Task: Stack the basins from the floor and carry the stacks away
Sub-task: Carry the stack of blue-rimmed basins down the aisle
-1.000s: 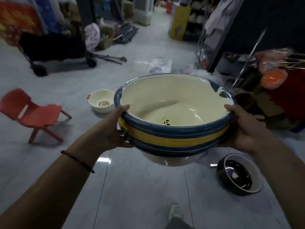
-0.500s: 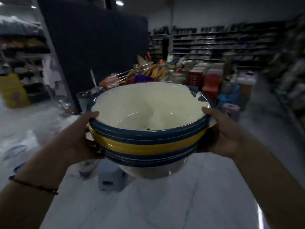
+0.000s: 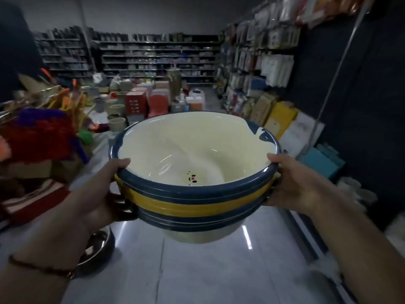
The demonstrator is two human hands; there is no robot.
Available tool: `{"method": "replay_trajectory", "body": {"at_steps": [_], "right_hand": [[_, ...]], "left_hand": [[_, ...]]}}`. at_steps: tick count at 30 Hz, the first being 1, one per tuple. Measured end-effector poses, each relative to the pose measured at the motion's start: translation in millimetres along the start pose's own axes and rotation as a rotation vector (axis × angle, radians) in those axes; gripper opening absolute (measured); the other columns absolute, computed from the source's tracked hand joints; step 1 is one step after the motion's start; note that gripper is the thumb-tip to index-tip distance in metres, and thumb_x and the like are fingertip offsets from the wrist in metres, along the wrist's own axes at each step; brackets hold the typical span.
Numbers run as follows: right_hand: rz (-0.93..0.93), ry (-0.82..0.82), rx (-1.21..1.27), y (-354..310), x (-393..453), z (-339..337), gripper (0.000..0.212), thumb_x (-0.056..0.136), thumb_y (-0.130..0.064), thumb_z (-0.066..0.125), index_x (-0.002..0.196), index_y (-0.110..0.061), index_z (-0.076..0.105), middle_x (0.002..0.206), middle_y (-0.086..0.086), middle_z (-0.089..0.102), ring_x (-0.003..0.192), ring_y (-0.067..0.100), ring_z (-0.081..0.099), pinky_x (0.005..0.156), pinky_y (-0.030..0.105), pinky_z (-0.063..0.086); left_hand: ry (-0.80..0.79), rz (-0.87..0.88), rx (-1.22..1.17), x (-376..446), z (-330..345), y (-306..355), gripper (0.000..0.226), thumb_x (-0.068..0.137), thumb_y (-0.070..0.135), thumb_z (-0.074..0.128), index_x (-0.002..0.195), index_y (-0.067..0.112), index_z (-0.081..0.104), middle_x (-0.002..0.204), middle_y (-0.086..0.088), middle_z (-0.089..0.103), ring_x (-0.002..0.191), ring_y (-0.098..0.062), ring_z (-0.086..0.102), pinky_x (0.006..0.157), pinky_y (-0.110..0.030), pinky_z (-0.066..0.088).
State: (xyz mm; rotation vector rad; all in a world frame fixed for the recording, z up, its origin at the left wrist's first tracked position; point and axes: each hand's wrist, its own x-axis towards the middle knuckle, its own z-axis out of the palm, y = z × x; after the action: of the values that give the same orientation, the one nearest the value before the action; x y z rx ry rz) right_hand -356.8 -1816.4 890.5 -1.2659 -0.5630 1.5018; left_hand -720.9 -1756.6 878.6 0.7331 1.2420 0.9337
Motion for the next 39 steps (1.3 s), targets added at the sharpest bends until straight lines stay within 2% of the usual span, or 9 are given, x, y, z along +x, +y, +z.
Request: {"method": "replay_trajectory", "body": {"at_steps": [3,7,12,16,19,24,29,35,39], "right_hand": [[0.007,0.032,0.008,-18.1,-4.2,-37.1,0.051,0.082,-0.036,0.071,0.127,-0.018,0.053,0.127,0.02,0.059,0.113,0.041,0.06,0.078,0.055,0.057],[0.03,0.06,-0.019,-33.2,-2.8,-77.4,0.066,0.079,-0.043,0.069,0.136,-0.014,0.051,0.123,0.019,0.063,0.111,0.038,0.064,0.086,0.056,0.055],[0.019,0.17,-0.009,-42.9,9.4,-100.6,0.075,0.069,-0.04,0.075,0.135,-0.012,0.05,0.12,0.02,0.065,0.106,0.039,0.066,0.079,0.055,0.057],[0.029,0.287,-0.005,-48.9,32.0,-109.2,0.059,0.079,-0.036,0.071,0.13,-0.014,0.051,0.093,0.016,0.066,0.097,0.036,0.064,0.086,0.059,0.052],[0.054,0.327,-0.003,-55.8,56.5,-103.1,0.051,0.082,-0.034,0.068,0.126,-0.014,0.053,0.102,0.018,0.062,0.098,0.038,0.063,0.077,0.057,0.053],[0.063,0.37,0.014,-70.4,123.2,-75.5,0.067,0.061,-0.03,0.076,0.121,-0.017,0.051,0.105,0.017,0.058,0.099,0.039,0.061,0.079,0.062,0.053],[0.146,0.347,0.033,-85.9,205.2,-39.0,0.071,0.065,-0.03,0.075,0.13,-0.013,0.052,0.115,0.017,0.061,0.104,0.037,0.062,0.07,0.054,0.057],[0.179,0.387,0.148,-84.7,297.5,-17.5,0.064,0.061,-0.027,0.075,0.12,-0.016,0.055,0.096,0.011,0.048,0.097,0.029,0.047,0.099,0.049,0.044],[0.2,0.446,0.159,-88.3,330.2,-18.6,0.056,0.08,-0.026,0.067,0.132,-0.012,0.053,0.119,0.017,0.054,0.113,0.034,0.056,0.09,0.053,0.05]], "left_hand": [[-0.037,-0.032,0.032,21.5,44.6,4.9,0.065,0.075,0.05,0.072,0.129,0.018,0.057,0.122,-0.026,0.052,0.095,-0.044,0.061,0.073,-0.054,0.057],[-0.091,-0.103,0.064,50.0,91.6,6.9,0.064,0.076,0.048,0.07,0.129,0.016,0.055,0.123,-0.025,0.052,0.1,-0.044,0.059,0.076,-0.058,0.056],[-0.135,-0.172,0.11,84.5,134.9,4.1,0.063,0.079,0.048,0.068,0.13,0.014,0.053,0.116,-0.028,0.053,0.096,-0.043,0.059,0.075,-0.053,0.054],[-0.173,-0.207,0.108,115.6,154.1,5.8,0.063,0.078,0.048,0.07,0.127,0.013,0.054,0.122,-0.025,0.052,0.107,-0.042,0.057,0.086,-0.057,0.052],[-0.2,-0.229,0.088,144.6,158.6,14.3,0.061,0.075,0.047,0.074,0.124,0.015,0.055,0.134,-0.026,0.048,0.116,-0.042,0.054,0.085,-0.06,0.052],[-0.219,-0.285,0.069,211.9,149.5,32.5,0.06,0.077,0.046,0.073,0.124,0.014,0.054,0.127,-0.028,0.051,0.111,-0.044,0.056,0.075,-0.054,0.056],[-0.185,-0.324,0.064,296.5,127.9,61.7,0.068,0.075,0.045,0.075,0.133,0.018,0.049,0.127,-0.027,0.051,0.11,-0.045,0.058,0.076,-0.056,0.056],[-0.145,-0.299,0.115,388.0,115.5,93.7,0.07,0.078,0.045,0.071,0.139,0.024,0.046,0.133,-0.028,0.05,0.105,-0.041,0.059,0.077,-0.054,0.056],[-0.189,-0.286,0.164,422.6,122.7,105.0,0.079,0.068,0.045,0.074,0.14,0.028,0.046,0.127,-0.027,0.053,0.104,-0.043,0.06,0.07,-0.053,0.058]]}}
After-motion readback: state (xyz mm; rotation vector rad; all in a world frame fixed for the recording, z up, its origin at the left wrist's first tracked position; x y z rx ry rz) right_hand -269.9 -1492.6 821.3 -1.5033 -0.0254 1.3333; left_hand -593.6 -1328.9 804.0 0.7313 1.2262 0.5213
